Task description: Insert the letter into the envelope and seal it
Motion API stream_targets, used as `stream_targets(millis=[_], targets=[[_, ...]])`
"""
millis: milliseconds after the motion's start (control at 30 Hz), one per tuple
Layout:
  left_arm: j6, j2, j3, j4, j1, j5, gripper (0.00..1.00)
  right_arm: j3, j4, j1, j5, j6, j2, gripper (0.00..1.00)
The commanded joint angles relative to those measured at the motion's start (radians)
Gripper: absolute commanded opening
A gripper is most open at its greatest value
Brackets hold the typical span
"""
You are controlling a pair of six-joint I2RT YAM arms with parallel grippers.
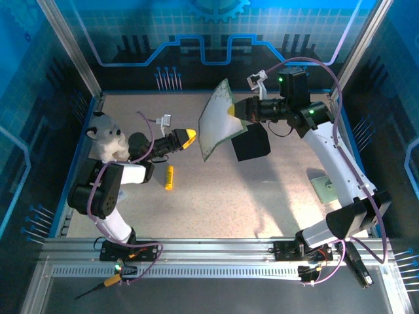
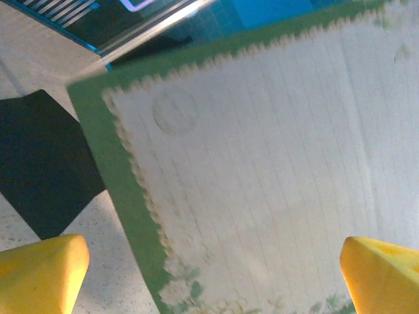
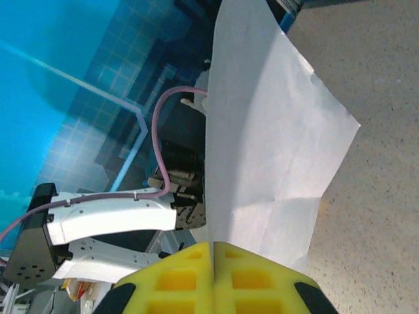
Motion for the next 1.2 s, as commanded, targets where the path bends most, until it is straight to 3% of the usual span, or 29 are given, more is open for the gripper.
stream_targets(millis=[0, 1167], targets=[[0.003, 0.018, 0.022, 0.054, -0.004, 0.033, 0.99, -0.005, 0.076, 0.013, -0.031, 0.044, 0.009, 0.00], [0.003, 0.140, 0.121, 0.054, -0.011, 0.033, 0.99, -0.156, 0.347, 0.014, -0.071, 0.255, -0.019, 0.00]])
